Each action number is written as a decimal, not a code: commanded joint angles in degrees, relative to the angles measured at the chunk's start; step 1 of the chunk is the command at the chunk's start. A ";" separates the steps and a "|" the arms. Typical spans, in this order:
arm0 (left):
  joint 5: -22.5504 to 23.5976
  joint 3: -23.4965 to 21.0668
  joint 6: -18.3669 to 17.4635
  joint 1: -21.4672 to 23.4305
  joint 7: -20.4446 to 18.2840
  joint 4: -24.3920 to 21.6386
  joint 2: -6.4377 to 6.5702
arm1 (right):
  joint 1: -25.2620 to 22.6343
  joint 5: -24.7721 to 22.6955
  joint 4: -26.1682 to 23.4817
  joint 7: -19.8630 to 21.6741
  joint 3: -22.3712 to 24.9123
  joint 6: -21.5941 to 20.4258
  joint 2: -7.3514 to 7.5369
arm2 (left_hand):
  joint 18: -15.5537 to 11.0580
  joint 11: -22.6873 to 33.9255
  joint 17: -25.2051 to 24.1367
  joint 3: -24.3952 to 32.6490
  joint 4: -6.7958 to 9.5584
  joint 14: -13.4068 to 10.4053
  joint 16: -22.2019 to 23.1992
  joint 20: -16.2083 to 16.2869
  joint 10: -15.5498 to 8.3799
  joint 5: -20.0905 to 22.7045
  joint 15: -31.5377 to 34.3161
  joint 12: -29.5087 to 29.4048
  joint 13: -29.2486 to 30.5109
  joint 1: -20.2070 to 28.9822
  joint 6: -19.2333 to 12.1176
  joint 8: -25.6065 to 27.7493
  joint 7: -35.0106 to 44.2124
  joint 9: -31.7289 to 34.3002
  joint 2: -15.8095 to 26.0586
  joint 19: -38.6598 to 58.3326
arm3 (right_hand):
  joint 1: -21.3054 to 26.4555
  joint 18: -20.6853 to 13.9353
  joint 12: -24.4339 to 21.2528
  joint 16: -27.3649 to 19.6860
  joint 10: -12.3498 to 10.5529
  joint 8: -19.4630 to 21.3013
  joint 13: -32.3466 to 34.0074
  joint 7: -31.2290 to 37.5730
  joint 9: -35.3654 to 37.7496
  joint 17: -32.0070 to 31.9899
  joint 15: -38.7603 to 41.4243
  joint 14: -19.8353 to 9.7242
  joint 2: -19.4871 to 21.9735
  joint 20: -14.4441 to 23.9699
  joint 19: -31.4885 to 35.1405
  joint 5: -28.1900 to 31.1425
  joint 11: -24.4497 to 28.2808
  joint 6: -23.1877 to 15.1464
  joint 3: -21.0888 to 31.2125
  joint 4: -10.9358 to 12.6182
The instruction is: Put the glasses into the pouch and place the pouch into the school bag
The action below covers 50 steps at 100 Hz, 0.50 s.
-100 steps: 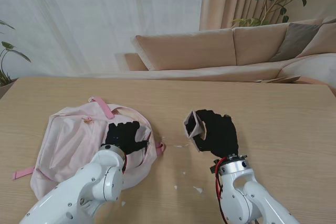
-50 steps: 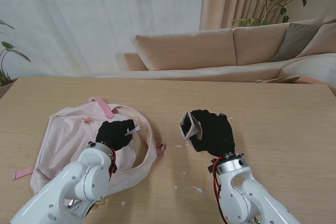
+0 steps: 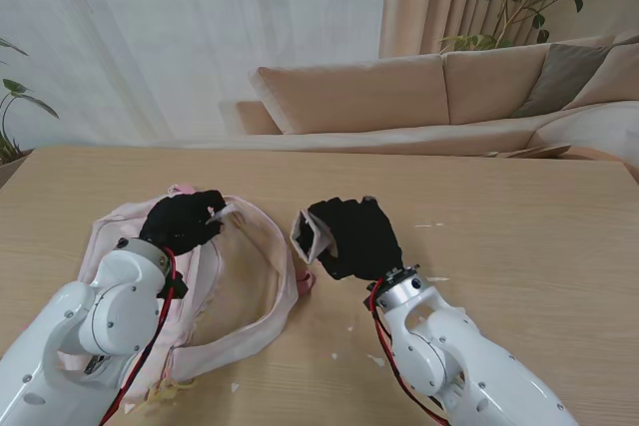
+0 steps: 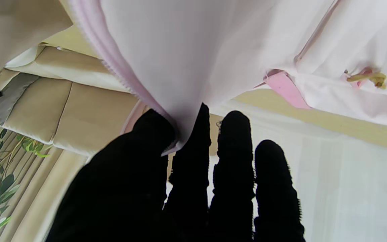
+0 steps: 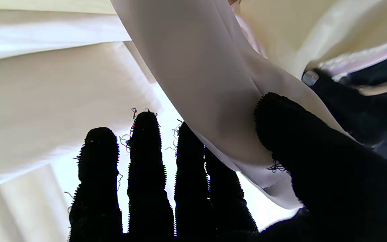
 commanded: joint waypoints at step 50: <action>-3.13 -5.93 -3.20 2.71 1.30 -5.31 -0.65 | 20.68 2.40 13.89 -1.47 -19.33 -0.49 -3.97 | 2.12 3.01 0.55 3.31 0.22 1.09 2.33 1.08 -0.28 3.73 2.00 1.91 0.58 2.81 -3.64 5.73 3.94 0.71 -1.17 1.83 | 2.36 0.07 -0.12 0.19 -1.76 -1.19 1.86 3.44 1.76 0.70 -1.01 -1.47 -0.14 0.13 0.83 0.82 -0.40 -3.64 4.01 -0.71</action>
